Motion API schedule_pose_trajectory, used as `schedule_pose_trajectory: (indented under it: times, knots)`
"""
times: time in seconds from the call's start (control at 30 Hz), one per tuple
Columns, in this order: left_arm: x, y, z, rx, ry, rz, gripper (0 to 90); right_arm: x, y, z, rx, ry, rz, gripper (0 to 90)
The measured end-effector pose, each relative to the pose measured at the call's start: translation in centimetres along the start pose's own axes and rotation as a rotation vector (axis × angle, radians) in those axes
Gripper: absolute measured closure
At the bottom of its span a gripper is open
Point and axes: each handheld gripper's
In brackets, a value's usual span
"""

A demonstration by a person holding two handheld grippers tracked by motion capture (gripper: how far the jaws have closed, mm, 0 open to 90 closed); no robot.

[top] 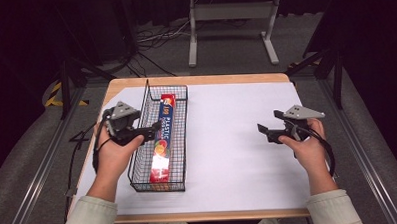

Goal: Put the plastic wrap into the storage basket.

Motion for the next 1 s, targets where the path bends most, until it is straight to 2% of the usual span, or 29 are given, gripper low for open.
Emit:
schedule_pose_trajectory:
  times: [0.13,0.23,0.27,0.3,0.37,0.5,0.63,0.73,0.83,1.0]
  knots:
    - [-1.3,-1.5,-2.1,0.0,0.037,0.008,18.9,-0.7,0.9,-0.9,-0.015,-0.005,0.012,17.8]
    - [-2.7,-2.7,-2.9,0.002,0.034,0.014,18.9,-1.1,1.3,-1.4,-0.027,-0.002,0.019,17.8]
    - [-2.7,-2.7,-2.9,0.002,0.034,0.014,19.1,-1.2,1.5,-1.5,-0.027,0.0,0.024,17.8]
    - [-3.7,-3.7,-3.2,-0.007,0.017,0.017,19.0,-1.3,1.6,-1.7,-0.03,0.004,0.029,17.8]
    - [-4.0,-4.1,-3.2,-0.003,0.008,0.02,17.3,-1.4,1.7,-1.8,-0.03,0.005,0.029,17.8]
    - [-6.3,-5.6,-3.2,0.016,0.028,-0.021,17.2,-1.3,2.0,-2.1,-0.036,0.016,0.041,17.8]
    - [-7.8,-6.0,-2.9,0.033,0.055,-0.073,16.6,-1.3,2.3,-2.0,-0.037,0.016,0.048,17.8]
    - [-8.1,-6.1,-2.7,0.051,0.046,-0.074,16.5,-1.3,2.2,-1.9,-0.034,0.014,0.044,17.8]
    - [-8.3,-6.1,-2.6,0.049,0.037,-0.065,16.4,-1.4,2.2,-2.0,-0.033,0.015,0.042,17.8]
    - [-8.5,-6.0,-2.4,0.052,0.032,-0.076,16.3,-1.4,2.3,-2.0,-0.032,0.013,0.047,17.7]
Point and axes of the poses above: each handheld gripper's, and its own axes: z roughly forward along the jaws, x roughly out of its top, y roughly to its right, and after that the axes turned 13 degrees about z, right-handed
